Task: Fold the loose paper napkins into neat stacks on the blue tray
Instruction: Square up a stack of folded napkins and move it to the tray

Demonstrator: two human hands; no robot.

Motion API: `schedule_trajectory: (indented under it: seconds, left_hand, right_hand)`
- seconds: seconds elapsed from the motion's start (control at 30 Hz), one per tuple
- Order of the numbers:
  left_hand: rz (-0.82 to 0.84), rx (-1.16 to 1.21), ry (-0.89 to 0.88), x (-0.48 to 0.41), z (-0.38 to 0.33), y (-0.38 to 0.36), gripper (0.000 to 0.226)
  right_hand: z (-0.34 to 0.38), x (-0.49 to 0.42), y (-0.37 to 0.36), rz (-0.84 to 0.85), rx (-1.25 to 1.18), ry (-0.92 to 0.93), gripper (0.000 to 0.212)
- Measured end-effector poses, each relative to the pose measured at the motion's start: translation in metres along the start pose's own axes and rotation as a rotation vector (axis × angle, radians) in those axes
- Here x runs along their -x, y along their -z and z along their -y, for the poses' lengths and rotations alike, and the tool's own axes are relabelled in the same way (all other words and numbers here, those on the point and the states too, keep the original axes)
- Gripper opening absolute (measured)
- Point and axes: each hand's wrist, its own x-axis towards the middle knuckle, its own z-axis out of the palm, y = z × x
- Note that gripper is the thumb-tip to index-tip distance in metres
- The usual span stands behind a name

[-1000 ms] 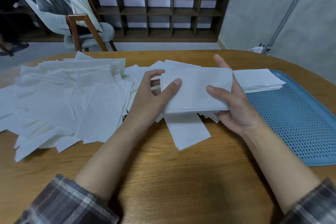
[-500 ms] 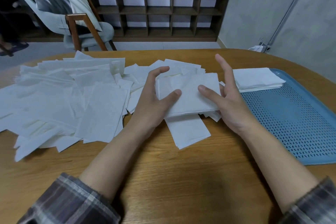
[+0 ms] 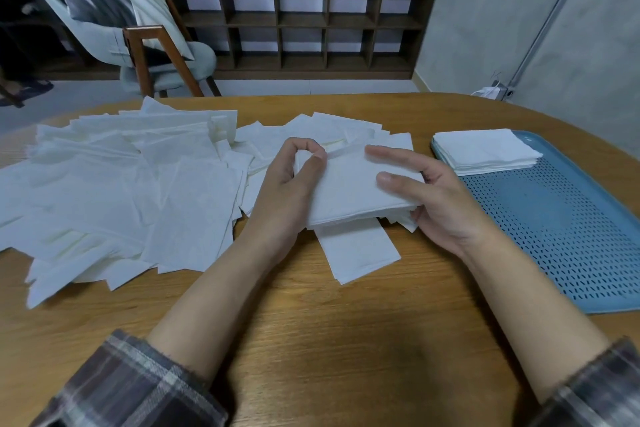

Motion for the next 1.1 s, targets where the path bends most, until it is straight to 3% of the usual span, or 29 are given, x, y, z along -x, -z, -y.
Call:
schedule_trajectory:
  seconds: [0.13, 0.27, 0.47, 0.57, 0.73, 0.93, 1.1]
  left_hand:
    - [-0.002, -0.068, -0.033, 0.002, -0.002, 0.002, 0.003]
    - [0.023, -0.165, -0.143, 0.007, -0.006, 0.003, 0.027]
    - [0.071, -0.254, -0.281, 0.003, -0.004, 0.008, 0.038]
    - [0.046, -0.308, -0.349, 0.001, 0.000, 0.007, 0.039]
    - [-0.079, -0.661, -0.621, 0.002, 0.010, 0.002, 0.032]
    - [0.489, -1.024, -0.472, 0.004, 0.022, 0.001, 0.028]
    - [0.593, -1.021, -0.373, 0.009, 0.021, -0.003, 0.038]
  right_hand:
    - [0.003, 0.000, 0.001, 0.015, -0.150, -0.097, 0.033]
    - [0.001, 0.000, 0.002, 0.029, -0.136, -0.141, 0.037]
    - [0.004, 0.001, 0.002, 0.056, -0.226, -0.167, 0.039]
    - [0.001, 0.000, 0.002, 0.025, -0.148, -0.144, 0.038]
    - [-0.007, -0.005, 0.014, -0.226, 0.143, 0.089, 0.033]
    - [-0.008, -0.006, 0.013, -0.261, 0.263, 0.160, 0.034]
    - [-0.009, -0.007, 0.013, -0.268, 0.303, 0.171, 0.033]
